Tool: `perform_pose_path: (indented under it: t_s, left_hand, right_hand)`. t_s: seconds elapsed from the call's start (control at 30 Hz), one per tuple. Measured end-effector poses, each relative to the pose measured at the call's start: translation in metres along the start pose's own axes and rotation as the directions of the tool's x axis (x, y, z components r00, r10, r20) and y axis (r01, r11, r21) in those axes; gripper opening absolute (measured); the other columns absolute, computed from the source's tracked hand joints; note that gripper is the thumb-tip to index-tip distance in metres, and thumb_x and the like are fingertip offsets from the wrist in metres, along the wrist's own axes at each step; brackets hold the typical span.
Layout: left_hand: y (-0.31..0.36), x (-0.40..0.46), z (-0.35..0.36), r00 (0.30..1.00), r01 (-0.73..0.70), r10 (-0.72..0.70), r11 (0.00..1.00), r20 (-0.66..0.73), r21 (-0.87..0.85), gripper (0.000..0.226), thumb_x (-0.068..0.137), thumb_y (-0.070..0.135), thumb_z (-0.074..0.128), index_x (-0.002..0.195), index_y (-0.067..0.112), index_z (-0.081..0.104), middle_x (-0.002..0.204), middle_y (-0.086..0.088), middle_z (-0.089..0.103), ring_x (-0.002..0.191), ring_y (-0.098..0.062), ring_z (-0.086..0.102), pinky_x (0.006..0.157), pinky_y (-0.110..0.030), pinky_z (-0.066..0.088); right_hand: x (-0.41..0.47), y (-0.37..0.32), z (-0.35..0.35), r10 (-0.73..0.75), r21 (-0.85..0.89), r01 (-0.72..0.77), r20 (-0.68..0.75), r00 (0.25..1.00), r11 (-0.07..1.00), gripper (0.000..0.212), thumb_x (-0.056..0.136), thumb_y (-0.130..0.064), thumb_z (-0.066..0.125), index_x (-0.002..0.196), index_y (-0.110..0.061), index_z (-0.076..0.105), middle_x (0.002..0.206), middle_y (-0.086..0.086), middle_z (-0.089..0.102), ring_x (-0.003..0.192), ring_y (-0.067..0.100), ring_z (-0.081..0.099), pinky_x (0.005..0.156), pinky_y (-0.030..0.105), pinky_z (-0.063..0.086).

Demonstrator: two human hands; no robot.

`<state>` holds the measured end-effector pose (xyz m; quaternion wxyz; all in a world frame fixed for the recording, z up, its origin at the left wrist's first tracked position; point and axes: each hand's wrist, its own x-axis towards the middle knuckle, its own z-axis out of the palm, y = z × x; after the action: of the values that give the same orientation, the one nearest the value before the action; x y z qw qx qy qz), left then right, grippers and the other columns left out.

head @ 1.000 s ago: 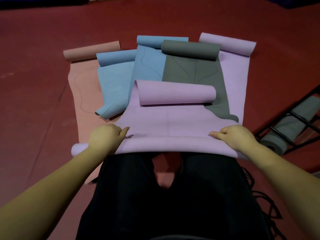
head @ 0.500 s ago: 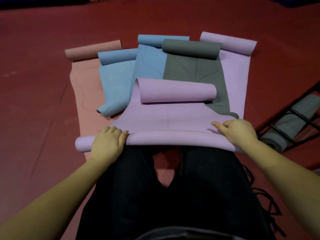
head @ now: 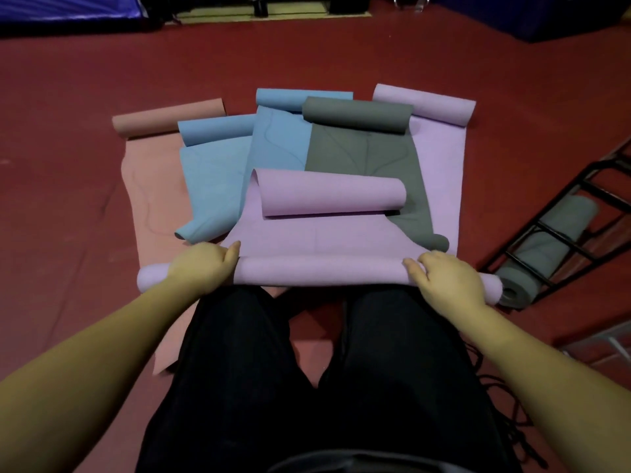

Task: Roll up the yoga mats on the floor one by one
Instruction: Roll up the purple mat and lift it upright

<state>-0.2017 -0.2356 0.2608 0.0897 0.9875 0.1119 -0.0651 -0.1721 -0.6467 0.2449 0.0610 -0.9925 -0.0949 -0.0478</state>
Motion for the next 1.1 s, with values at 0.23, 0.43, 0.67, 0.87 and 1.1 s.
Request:
perform_pose_path:
  t_s: [0.23,0.43,0.67,0.87,1.1]
  left_hand:
    - [0.018,0.034,-0.034,0.978,-0.007,-0.021,0.991,0.208,0.132,0.062,0.102,0.050,0.023,0.121,0.007,0.064,0.131,-0.020,0.058,0.113,-0.035,0.053,0.102,-0.042,0.041]
    - [0.023,0.022,-0.016,0.902,-0.009,-0.049,0.991,0.430,0.132,0.055,0.107,0.037,0.020,0.139,0.003,0.050,0.149,-0.020,0.043,0.133,-0.032,0.043,0.106,-0.035,0.031]
    - [0.010,0.026,-0.007,0.932,-0.032,0.016,0.999,0.362,0.039,0.046,0.108,0.030,0.021,0.126,0.008,0.058,0.129,-0.014,0.053,0.117,-0.030,0.049,0.101,-0.035,0.036]
    - [0.023,0.026,-0.008,0.975,-0.066,0.012,0.969,0.223,0.240,0.045,0.106,0.041,0.027,0.115,0.018,0.064,0.117,-0.009,0.064,0.094,-0.026,0.053,0.075,-0.035,0.040]
    - [0.019,-0.002,0.013,0.998,-0.031,0.037,0.992,-0.046,0.126,0.056,0.101,0.055,0.024,0.082,0.015,0.060,0.098,-0.014,0.065,0.097,-0.034,0.058,0.082,-0.040,0.043]
  right_hand:
    - [0.047,0.022,-0.042,0.058,-0.051,-0.041,0.402,0.914,0.998,0.070,0.099,-0.062,0.020,0.111,-0.015,0.071,0.114,0.015,0.066,0.100,0.031,0.057,0.080,0.034,0.043]
    - [0.049,0.023,-0.026,0.039,0.068,-0.103,0.620,0.784,0.992,0.067,0.098,-0.065,0.024,0.142,-0.021,0.051,0.150,0.002,0.046,0.136,0.024,0.041,0.112,0.036,0.031]
    - [0.060,0.016,-0.017,-0.031,0.124,-0.055,0.604,0.796,0.991,0.055,0.100,-0.059,0.029,0.114,-0.021,0.066,0.126,0.001,0.059,0.125,0.026,0.049,0.103,0.035,0.036]
    - [0.072,0.018,-0.012,0.030,0.079,-0.098,0.605,0.796,0.992,0.055,0.095,-0.068,0.031,0.094,-0.025,0.066,0.111,0.003,0.065,0.105,0.026,0.056,0.083,0.033,0.039]
    - [0.083,0.018,-0.009,0.043,0.093,-0.144,0.676,0.735,0.985,0.061,0.096,-0.065,0.038,0.131,-0.021,0.061,0.143,0.000,0.052,0.126,0.023,0.048,0.098,0.029,0.035]
